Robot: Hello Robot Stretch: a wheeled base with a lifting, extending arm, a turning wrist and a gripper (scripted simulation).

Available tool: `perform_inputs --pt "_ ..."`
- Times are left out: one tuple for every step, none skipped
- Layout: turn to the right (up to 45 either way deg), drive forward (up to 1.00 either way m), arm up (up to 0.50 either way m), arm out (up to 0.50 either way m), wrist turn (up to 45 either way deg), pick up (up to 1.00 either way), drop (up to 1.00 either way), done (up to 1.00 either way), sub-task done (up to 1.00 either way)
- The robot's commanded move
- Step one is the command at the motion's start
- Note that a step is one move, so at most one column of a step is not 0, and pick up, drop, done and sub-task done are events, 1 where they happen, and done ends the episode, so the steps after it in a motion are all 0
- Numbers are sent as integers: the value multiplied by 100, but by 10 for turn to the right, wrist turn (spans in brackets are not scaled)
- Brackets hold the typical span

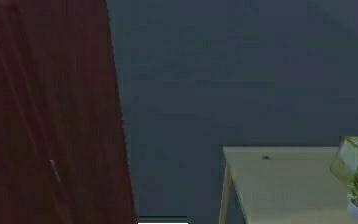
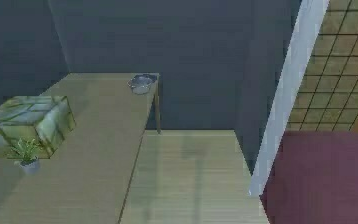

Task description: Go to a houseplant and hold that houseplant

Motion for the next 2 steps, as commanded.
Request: perform_inputs --pt "0 75 0 0 0 0 0 0 0" --pt "-60 0 0 0 0 0 0 0 0"
